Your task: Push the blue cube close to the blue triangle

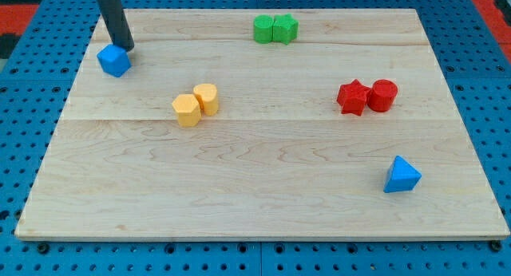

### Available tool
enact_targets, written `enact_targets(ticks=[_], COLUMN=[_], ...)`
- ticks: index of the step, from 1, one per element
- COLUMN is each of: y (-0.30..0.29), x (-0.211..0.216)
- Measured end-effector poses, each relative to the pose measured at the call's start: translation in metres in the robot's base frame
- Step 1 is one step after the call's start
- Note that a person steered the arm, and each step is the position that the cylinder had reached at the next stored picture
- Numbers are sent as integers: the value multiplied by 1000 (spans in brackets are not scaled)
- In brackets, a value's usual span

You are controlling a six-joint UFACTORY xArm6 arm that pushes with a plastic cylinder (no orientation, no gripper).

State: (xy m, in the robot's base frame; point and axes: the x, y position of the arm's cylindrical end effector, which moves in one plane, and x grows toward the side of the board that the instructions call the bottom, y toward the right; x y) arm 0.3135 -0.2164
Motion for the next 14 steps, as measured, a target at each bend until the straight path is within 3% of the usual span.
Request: enact_targets(ticks=[1, 2, 4, 5, 6, 8, 9, 10, 11, 12, 13, 14], y=[0, -54, -88, -77, -21, -80, 4, 99, 155, 137, 186, 230], x=[57, 77, 86, 121, 163, 210, 228, 225, 212, 195, 192, 157])
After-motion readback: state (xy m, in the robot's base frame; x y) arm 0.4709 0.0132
